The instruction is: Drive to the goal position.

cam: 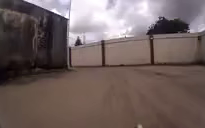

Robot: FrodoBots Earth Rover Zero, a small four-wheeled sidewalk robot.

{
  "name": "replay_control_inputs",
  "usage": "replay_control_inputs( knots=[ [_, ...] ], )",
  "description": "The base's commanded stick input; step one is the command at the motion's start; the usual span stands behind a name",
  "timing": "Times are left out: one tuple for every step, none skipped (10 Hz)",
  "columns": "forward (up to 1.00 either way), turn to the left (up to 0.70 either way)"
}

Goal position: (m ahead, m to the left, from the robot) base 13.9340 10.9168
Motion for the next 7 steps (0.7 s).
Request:
replay_control_inputs(
  knots=[
    [0.5, 0.0],
    [0.5, 0.0],
    [0.5, 0.0],
    [0.5, 0.0],
    [0.5, 0.0],
    [0.5, 0.0],
    [0.5, 0.0]
  ],
)
